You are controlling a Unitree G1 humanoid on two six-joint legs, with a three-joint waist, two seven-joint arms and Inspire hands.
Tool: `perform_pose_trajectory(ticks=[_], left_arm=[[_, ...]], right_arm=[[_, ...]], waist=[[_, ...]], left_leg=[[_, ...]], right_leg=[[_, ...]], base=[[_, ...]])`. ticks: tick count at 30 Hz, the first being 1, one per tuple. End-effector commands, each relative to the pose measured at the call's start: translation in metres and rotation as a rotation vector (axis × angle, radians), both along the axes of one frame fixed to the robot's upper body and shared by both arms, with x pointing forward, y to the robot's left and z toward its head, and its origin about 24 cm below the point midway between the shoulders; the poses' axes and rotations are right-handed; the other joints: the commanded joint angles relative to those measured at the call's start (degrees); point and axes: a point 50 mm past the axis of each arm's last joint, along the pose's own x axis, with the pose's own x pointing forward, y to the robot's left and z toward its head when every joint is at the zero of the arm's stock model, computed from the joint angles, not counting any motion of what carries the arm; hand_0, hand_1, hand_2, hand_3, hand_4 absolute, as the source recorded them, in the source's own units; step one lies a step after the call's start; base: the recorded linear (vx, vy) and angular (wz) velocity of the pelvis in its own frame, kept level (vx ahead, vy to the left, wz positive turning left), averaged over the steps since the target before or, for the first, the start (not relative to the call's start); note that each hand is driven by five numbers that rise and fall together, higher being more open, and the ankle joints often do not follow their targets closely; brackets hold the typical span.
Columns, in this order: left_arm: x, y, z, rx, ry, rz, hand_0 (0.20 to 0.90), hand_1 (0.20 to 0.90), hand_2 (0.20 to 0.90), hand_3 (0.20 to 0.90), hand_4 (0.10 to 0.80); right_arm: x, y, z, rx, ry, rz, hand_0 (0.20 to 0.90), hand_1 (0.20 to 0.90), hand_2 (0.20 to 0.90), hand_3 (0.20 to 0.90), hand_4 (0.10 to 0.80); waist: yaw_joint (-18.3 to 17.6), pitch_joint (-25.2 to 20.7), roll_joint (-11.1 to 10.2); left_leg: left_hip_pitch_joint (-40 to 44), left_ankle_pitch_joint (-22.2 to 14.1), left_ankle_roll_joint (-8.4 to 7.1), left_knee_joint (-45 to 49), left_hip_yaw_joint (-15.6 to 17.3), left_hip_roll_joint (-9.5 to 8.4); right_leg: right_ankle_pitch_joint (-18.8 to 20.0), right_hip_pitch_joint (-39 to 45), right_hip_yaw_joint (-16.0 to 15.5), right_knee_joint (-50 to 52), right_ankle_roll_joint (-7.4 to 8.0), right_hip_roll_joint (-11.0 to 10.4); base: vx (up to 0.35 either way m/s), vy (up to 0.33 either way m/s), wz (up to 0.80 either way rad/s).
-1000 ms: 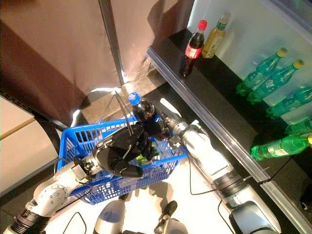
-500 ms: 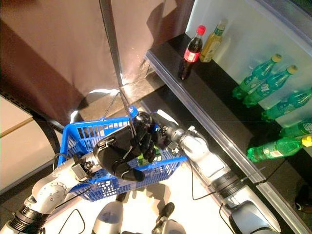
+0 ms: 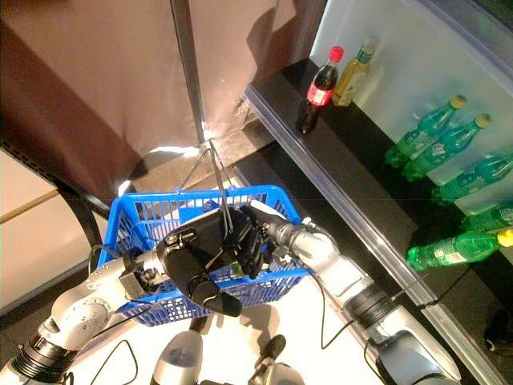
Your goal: Pick up the drink and place into the basket.
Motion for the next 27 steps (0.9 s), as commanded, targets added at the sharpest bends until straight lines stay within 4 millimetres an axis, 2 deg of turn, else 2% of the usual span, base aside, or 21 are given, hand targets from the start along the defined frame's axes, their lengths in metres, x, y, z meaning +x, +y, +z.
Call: perform_pose_trajectory(ticks=[1,13,18,27], left_arm=[[-0.042,-0.045,0.062,-0.425,-0.320,-0.411,0.300,0.300,0.300,0.200,0.100],[-0.046,-0.054,0.064,-0.384,-0.354,-0.472,0.300,0.300,0.300,0.200,0.100],[-0.049,-0.059,0.065,-0.369,-0.363,-0.502,0.300,0.300,0.300,0.200,0.100],[-0.052,-0.065,0.065,-0.365,-0.356,-0.536,0.300,0.300,0.300,0.200,0.100]], right_arm=[[-0.011,0.039,-0.012,0.024,0.019,0.166,0.300,0.300,0.300,0.200,0.100],[-0.012,0.054,-0.011,-0.161,0.059,0.330,0.300,0.300,0.300,0.200,0.100],[-0.012,0.067,-0.012,-0.224,0.093,0.395,0.300,0.300,0.300,0.200,0.100],[-0.016,0.084,-0.023,-0.289,0.161,0.458,0.300,0.300,0.300,0.200,0.100]], waist=[[0.33,-22.63,-1.20],[0.78,-22.79,-1.48],[1.55,-22.80,-1.55],[2.60,-22.93,-1.76]], left_leg=[[-0.47,3.09,0.09,-3.84,4.04,1.52],[-0.27,3.17,0.07,-3.84,3.77,1.27],[0.18,3.07,0.00,-3.84,3.43,1.23],[0.38,3.11,0.02,-3.84,2.89,1.13]], right_leg=[[-2.26,2.27,-1.85,1.96,0.95,-1.15],[-2.42,2.66,-2.15,2.05,0.74,-1.11],[-2.74,3.19,-2.33,2.22,0.52,-0.96],[-3.13,3.54,-2.72,2.67,0.23,-0.77]], base=[[0.000,0.000,0.00],[0.000,0.000,0.00],[0.020,-0.001,0.04],[0.012,-0.002,0.04]])
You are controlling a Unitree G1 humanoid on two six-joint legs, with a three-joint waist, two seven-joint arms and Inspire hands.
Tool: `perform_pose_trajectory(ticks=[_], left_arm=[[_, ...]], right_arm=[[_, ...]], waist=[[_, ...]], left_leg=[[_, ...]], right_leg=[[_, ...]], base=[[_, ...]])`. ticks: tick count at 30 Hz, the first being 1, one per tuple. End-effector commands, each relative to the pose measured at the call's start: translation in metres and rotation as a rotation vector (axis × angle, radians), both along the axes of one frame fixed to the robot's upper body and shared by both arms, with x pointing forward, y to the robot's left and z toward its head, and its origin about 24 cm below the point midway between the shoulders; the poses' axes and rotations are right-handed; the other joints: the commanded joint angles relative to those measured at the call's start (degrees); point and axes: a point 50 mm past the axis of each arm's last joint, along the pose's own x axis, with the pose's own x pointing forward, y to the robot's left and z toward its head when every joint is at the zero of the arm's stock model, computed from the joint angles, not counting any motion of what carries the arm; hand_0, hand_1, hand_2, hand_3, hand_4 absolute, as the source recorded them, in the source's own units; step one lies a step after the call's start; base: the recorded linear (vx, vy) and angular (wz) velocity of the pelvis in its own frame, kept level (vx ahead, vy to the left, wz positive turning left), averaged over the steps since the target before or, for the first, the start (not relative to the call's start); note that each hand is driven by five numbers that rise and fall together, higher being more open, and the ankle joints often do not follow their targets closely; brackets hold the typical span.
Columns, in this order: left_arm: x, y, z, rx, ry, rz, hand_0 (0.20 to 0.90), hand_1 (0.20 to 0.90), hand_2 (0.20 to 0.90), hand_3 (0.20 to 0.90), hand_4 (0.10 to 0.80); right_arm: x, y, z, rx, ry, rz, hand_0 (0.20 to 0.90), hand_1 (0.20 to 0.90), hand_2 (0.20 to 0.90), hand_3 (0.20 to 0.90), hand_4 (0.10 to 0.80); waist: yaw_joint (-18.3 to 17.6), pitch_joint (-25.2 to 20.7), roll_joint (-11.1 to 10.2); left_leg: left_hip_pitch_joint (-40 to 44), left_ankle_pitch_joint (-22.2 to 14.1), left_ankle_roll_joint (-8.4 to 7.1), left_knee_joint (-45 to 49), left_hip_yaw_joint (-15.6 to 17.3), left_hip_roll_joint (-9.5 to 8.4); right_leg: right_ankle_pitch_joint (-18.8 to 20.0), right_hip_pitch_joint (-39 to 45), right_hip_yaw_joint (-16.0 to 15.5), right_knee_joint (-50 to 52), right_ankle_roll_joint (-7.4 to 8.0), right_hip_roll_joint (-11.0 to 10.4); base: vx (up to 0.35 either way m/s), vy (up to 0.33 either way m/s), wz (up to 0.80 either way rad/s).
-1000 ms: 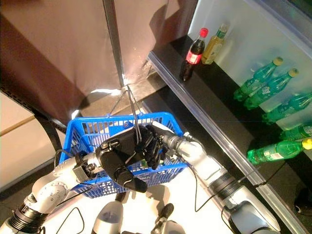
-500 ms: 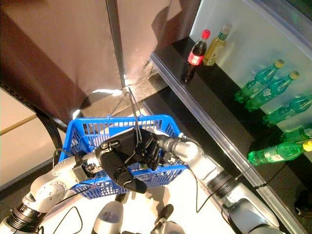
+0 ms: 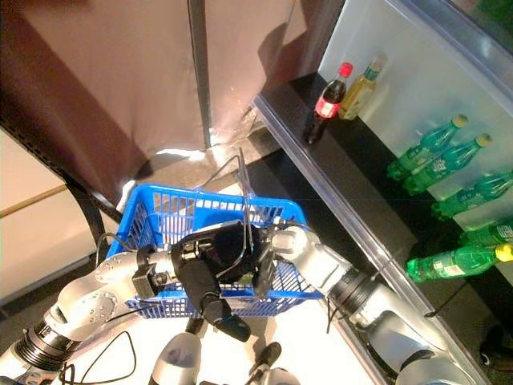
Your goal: Pick up the drink and place into the basket.
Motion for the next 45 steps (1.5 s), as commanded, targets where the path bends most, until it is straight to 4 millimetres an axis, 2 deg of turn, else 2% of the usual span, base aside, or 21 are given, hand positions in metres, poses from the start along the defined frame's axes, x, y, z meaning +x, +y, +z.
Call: perform_pose_trajectory(ticks=[1,9,10,11,12,13,14,45], left_arm=[[-0.052,-0.048,0.064,-0.504,-0.234,-0.446,0.300,0.300,0.300,0.200,0.100],[-0.053,-0.049,0.064,-0.502,-0.229,-0.455,0.300,0.300,0.300,0.200,0.100],[-0.054,-0.049,0.064,-0.502,-0.226,-0.457,0.300,0.300,0.300,0.200,0.100],[-0.054,-0.048,0.064,-0.504,-0.224,-0.458,0.300,0.300,0.300,0.200,0.100],[-0.054,-0.048,0.064,-0.504,-0.224,-0.458,0.300,0.300,0.300,0.200,0.100],[-0.054,-0.048,0.064,-0.506,-0.224,-0.459,0.300,0.300,0.300,0.200,0.100],[-0.054,-0.048,0.064,-0.507,-0.225,-0.459,0.300,0.300,0.300,0.200,0.100],[-0.054,-0.047,0.065,-0.513,-0.233,-0.446,0.300,0.300,0.300,0.200,0.100]], right_arm=[[-0.015,0.041,-0.019,-0.007,0.075,0.154,0.300,0.300,0.300,0.200,0.100],[-0.015,0.049,-0.027,-0.012,0.114,0.145,0.300,0.300,0.300,0.200,0.100],[-0.016,0.050,-0.028,-0.012,0.120,0.142,0.396,0.396,0.396,0.313,0.213],[-0.016,0.051,-0.029,-0.013,0.124,0.140,0.460,0.460,0.460,0.387,0.287],[-0.016,0.051,-0.029,-0.013,0.125,0.139,0.460,0.460,0.460,0.387,0.287],[-0.017,0.052,-0.032,-0.016,0.129,0.137,0.832,0.832,0.832,0.820,0.720],[-0.017,0.052,-0.033,-0.021,0.134,0.138,0.900,0.900,0.900,0.900,0.800],[-0.017,0.053,-0.038,-0.025,0.147,0.125,0.900,0.900,0.900,0.900,0.800]], waist=[[1.13,-21.86,-0.46],[2.18,-22.03,-0.50],[2.27,-22.03,-0.52],[2.34,-22.08,-0.53],[2.35,-22.09,-0.53],[2.38,-22.10,-0.50],[2.42,-22.06,-0.44],[2.58,-22.28,-0.84]], left_leg=[[0.15,2.95,0.04,-3.95,4.16,1.35],[0.09,3.01,0.08,-3.95,3.60,1.21],[0.14,2.99,0.09,-3.95,3.59,1.23],[0.16,3.01,0.08,-3.95,3.60,1.24],[0.16,3.01,0.07,-3.95,3.60,1.24],[0.10,3.04,0.06,-3.95,3.66,1.26],[0.07,3.10,0.04,-3.95,3.73,1.29],[-0.14,3.13,0.04,-3.95,4.32,1.41]], right_leg=[[-2.78,2.50,-1.45,2.69,0.09,-0.70],[-3.05,2.83,-1.95,2.73,-0.12,-0.54],[-3.07,2.90,-2.00,2.73,-0.15,-0.52],[-3.09,2.90,-1.99,2.76,-0.19,-0.50],[-3.09,2.89,-1.99,2.77,-0.19,-0.49],[-3.13,2.85,-1.94,2.78,-0.23,-0.48],[-3.15,2.83,-1.91,2.81,-0.26,-0.46],[-2.89,2.76,-1.71,2.27,-0.49,-0.08]], base=[[0.000,0.000,0.00],[0.000,0.000,0.00],[0.000,0.000,0.00],[0.000,0.000,0.00],[0.000,0.000,0.00],[0.000,0.000,0.00],[0.000,0.000,0.00],[0.000,0.000,0.00]])
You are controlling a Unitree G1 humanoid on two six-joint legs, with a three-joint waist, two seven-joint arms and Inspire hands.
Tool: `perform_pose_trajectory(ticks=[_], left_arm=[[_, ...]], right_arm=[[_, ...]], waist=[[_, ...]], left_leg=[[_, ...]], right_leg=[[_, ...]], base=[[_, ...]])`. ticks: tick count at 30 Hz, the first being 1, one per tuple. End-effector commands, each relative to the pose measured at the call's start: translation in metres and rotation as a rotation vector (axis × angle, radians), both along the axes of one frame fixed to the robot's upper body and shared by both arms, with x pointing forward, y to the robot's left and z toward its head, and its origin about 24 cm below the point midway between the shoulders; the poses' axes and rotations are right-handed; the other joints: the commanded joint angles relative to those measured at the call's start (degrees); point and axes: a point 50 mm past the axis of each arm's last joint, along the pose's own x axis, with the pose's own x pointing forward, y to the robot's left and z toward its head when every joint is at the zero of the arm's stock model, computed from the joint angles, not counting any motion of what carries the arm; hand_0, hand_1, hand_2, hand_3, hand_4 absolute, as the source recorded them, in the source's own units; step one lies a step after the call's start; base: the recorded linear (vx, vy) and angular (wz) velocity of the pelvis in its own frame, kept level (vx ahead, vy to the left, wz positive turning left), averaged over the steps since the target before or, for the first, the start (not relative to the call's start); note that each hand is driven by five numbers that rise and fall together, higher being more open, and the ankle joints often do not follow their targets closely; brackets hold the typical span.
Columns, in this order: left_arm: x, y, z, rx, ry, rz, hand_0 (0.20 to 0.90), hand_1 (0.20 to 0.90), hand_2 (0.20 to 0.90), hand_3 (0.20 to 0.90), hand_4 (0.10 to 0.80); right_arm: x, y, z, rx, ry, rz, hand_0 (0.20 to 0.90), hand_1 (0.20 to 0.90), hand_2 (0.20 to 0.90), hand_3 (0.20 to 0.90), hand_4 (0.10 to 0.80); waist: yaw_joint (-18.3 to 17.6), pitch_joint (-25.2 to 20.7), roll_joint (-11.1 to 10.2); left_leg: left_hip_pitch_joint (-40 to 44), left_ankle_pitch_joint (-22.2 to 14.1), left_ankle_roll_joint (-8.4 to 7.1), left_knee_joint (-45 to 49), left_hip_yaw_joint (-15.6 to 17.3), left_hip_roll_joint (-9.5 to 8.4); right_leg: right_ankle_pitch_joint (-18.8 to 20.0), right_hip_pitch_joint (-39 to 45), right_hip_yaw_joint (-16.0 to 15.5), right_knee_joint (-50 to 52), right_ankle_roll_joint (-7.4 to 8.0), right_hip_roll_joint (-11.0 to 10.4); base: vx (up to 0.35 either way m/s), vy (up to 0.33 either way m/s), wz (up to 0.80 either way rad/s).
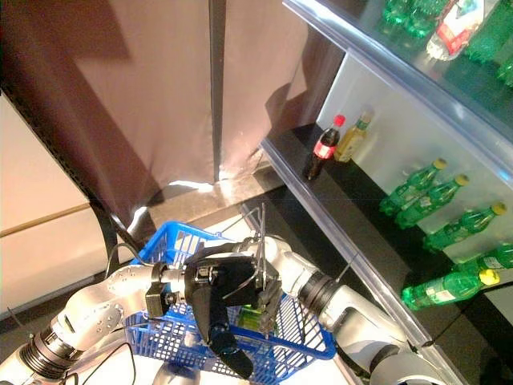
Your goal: Pick up the drink and place into the basket.
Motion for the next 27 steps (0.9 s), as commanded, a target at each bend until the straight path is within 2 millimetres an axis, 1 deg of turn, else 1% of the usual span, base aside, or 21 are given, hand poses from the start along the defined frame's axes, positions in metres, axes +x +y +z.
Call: perform_pose_trajectory(ticks=[1,4,6,8,9,11,14,15,19,22,24,27], left_arm=[[-0.036,-0.036,0.088,-0.653,-0.255,-0.331,0.300,0.300,0.300,0.200,0.100],[-0.035,-0.036,0.088,-0.653,-0.256,-0.315,0.300,0.300,0.300,0.200,0.100],[-0.030,-0.034,0.088,-0.660,-0.251,-0.248,0.300,0.300,0.300,0.200,0.100],[-0.030,-0.033,0.088,-0.661,-0.251,-0.245,0.300,0.300,0.300,0.200,0.100],[-0.027,-0.032,0.088,-0.669,-0.242,-0.213,0.300,0.300,0.300,0.200,0.100],[-0.022,-0.025,0.087,-0.684,-0.233,-0.142,0.300,0.300,0.300,0.200,0.100],[-0.019,-0.021,0.086,-0.693,-0.230,-0.099,0.300,0.300,0.300,0.200,0.100],[-0.016,-0.016,0.086,-0.701,-0.227,-0.050,0.300,0.300,0.300,0.200,0.100],[-0.011,-0.009,0.084,-0.703,-0.228,0.008,0.300,0.300,0.300,0.200,0.100],[-0.005,-0.001,0.080,-0.695,-0.231,0.097,0.300,0.300,0.300,0.200,0.100],[-0.003,0.002,0.079,-0.690,-0.232,0.122,0.300,0.300,0.300,0.200,0.100],[0.001,0.008,0.076,-0.677,-0.232,0.181,0.300,0.300,0.300,0.200,0.100]], right_arm=[[-0.007,0.014,-0.005,0.005,0.010,0.078,0.900,0.900,0.900,0.900,0.800],[-0.007,0.014,-0.005,0.007,0.014,0.073,0.900,0.900,0.900,0.900,0.800],[-0.006,0.012,-0.003,0.034,0.023,0.046,0.900,0.900,0.900,0.900,0.800],[-0.006,0.012,-0.003,0.037,0.024,0.044,0.900,0.900,0.900,0.900,0.800],[-0.005,0.010,-0.002,0.054,0.027,0.024,0.900,0.900,0.900,0.900,0.800],[-0.005,0.003,-0.004,0.084,0.034,-0.021,0.900,0.900,0.900,0.900,0.800],[-0.005,-0.002,-0.005,0.100,0.036,-0.043,0.900,0.900,0.900,0.900,0.800],[-0.005,-0.007,-0.005,0.117,0.032,-0.072,0.900,0.900,0.900,0.900,0.800],[-0.005,-0.017,-0.004,0.142,0.022,-0.109,0.900,0.900,0.900,0.900,0.800],[-0.004,-0.030,-0.001,0.165,-0.012,-0.151,0.900,0.900,0.900,0.900,0.800],[-0.004,-0.034,0.001,0.174,-0.024,-0.166,0.900,0.900,0.900,0.900,0.800],[-0.004,-0.044,0.005,0.188,-0.048,-0.205,0.900,0.900,0.900,0.900,0.800]], waist=[[0.92,-11.24,0.44],[0.90,-11.29,0.49],[0.76,-11.28,0.52],[0.76,-11.27,0.52],[0.73,-11.27,0.51],[0.63,-11.24,0.42],[0.50,-11.21,0.39],[0.22,-11.22,0.32],[-0.23,-11.13,0.28],[-1.08,-10.95,0.47],[-1.32,-10.88,0.56],[-1.99,-10.75,0.68]], left_leg=[[0.00,3.13,0.09,-3.36,4.54,1.52],[0.01,3.15,0.05,-3.36,4.57,1.54],[0.04,3.17,0.02,-3.36,4.78,1.60],[0.04,3.16,0.02,-3.36,4.79,1.60],[0.01,3.18,0.05,-3.36,4.78,1.57],[0.01,3.20,0.08,-3.36,4.89,1.63],[0.04,3.15,0.14,-3.36,5.01,1.67],[-0.14,3.26,0.27,-3.36,5.02,1.57],[-0.10,3.22,0.27,-3.36,5.25,1.64],[0.03,3.19,0.34,-3.36,5.81,1.79],[0.08,3.18,0.35,-3.36,6.05,1.85],[0.30,3.13,0.40,-3.36,6.47,1.96]], right_leg=[[-2.40,2.97,-1.51,2.25,-0.70,-0.01],[-2.38,3.00,-1.50,2.21,-0.70,0.00],[-2.35,3.00,-1.38,2.14,-0.70,0.01],[-2.35,3.00,-1.38,2.13,-0.70,0.01],[-2.32,2.94,-1.34,2.13,-0.69,0.00],[-2.29,2.87,-1.29,2.15,-0.64,-0.04],[-2.27,2.80,-1.23,2.18,-0.60,-0.04],[-2.06,2.62,-1.16,2.06,-0.53,-0.07],[-1.96,2.49,-0.91,1.97,-0.49,-0.08],[-1.87,2.19,-0.26,2.03,-0.42,-0.20],[-1.87,2.12,-0.08,2.06,-0.37,-0.23],[-1.82,2.01,0.43,2.07,-0.34,-0.25]], base=[[0.000,0.000,0.00],[0.000,0.000,0.00],[0.000,0.000,0.00],[0.000,0.000,0.00],[0.000,0.000,0.00],[0.000,0.000,0.00],[0.000,0.000,0.00],[0.000,0.000,0.00],[0.000,0.000,0.00],[-0.006,0.003,-0.05],[-0.005,0.001,-0.09],[0.004,-0.001,-0.04]])
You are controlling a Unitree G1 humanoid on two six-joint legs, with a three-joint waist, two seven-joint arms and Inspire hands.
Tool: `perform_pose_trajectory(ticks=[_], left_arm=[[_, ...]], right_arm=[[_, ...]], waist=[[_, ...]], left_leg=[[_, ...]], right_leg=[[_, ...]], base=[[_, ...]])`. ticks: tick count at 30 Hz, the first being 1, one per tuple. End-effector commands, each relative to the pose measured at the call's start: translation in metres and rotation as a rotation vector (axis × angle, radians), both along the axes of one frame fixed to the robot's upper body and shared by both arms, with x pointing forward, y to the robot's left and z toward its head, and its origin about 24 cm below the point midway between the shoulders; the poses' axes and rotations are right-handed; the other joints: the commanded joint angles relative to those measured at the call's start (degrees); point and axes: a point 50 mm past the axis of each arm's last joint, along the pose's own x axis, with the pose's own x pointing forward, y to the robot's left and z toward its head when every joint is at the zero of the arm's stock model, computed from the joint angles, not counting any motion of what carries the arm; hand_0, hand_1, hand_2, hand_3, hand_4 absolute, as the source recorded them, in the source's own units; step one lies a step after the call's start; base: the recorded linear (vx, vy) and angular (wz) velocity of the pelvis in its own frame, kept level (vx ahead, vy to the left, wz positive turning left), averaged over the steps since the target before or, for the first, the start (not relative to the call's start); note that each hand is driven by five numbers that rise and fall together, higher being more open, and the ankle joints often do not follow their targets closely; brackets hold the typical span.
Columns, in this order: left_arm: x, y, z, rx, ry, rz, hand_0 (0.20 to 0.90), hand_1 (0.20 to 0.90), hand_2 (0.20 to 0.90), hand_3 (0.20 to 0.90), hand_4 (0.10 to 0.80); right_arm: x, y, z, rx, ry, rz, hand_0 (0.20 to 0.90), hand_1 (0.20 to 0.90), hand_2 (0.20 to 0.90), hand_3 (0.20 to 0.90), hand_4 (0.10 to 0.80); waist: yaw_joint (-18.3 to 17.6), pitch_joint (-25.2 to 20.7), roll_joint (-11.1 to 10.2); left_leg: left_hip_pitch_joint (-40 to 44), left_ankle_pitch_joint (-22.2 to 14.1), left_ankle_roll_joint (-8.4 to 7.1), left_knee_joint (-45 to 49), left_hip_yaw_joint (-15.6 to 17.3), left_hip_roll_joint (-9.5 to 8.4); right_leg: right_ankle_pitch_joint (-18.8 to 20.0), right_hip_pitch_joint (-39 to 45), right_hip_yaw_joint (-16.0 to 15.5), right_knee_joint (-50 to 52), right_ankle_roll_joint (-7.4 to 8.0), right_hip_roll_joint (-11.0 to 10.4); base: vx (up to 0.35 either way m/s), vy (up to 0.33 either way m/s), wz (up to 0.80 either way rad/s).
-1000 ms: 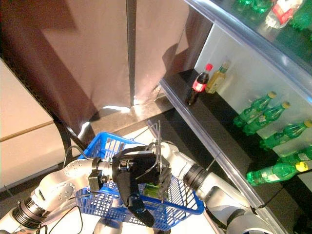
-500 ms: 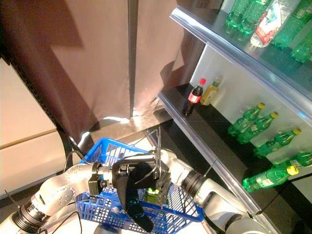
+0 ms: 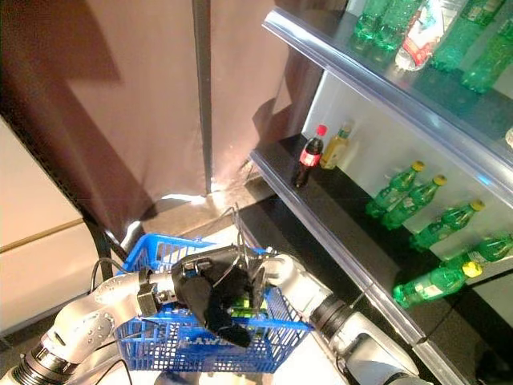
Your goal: Pick up the drink and place into the basket.
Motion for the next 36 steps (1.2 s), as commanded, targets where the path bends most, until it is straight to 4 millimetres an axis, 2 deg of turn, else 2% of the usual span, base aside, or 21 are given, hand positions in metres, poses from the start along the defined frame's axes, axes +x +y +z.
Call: perform_pose_trajectory(ticks=[1,11,21,29,36], left_arm=[[-0.004,-0.012,0.088,-0.592,-0.378,-0.019,0.300,0.300,0.300,0.200,0.100],[0.010,0.011,0.070,-0.551,-0.326,0.227,0.300,0.300,0.300,0.200,0.100],[0.022,0.035,0.048,-0.496,-0.258,0.486,0.300,0.300,0.300,0.200,0.100],[0.028,0.055,0.025,-0.441,-0.201,0.671,0.300,0.300,0.300,0.200,0.100],[0.029,0.070,0.010,-0.411,-0.169,0.782,0.300,0.300,0.300,0.200,0.100]], right_arm=[[0.009,-0.013,0.025,0.048,-0.124,-0.042,0.900,0.900,0.900,0.900,0.800],[0.008,-0.041,0.041,0.156,-0.235,-0.202,0.900,0.900,0.900,0.900,0.800],[0.004,-0.065,0.063,0.356,-0.390,-0.400,0.900,0.900,0.900,0.900,0.800],[-0.008,-0.080,0.062,0.537,-0.476,-0.565,0.900,0.900,0.900,0.900,0.800],[-0.018,-0.093,0.057,0.594,-0.528,-0.655,0.900,0.900,0.900,0.900,0.800]], waist=[[0.34,-8.11,0.42],[-1.78,-7.84,1.51],[-3.88,-7.70,2.81],[-5.69,-7.98,3.72],[-7.46,-8.30,4.23]], left_leg=[[0.29,3.09,0.40,-2.88,5.42,1.74],[0.84,2.85,0.46,-2.88,6.96,2.27],[0.90,2.58,0.54,-2.88,8.22,2.73],[0.90,2.31,0.68,-2.88,9.38,3.04],[1.23,2.03,0.74,-2.88,10.46,3.25]], right_leg=[[-1.81,2.84,-0.45,2.06,-0.31,-0.27],[-1.68,2.38,1.12,2.17,-0.13,-0.53],[-1.68,1.67,2.37,2.48,0.18,-0.95],[-1.79,0.94,3.21,2.83,0.48,-1.53],[-1.91,0.25,4.26,3.13,0.68,-1.87]], base=[[0.005,-0.002,-0.07],[0.019,0.003,-0.11],[0.015,0.001,-0.07],[0.011,0.000,-0.04],[0.018,-0.006,-0.10]])
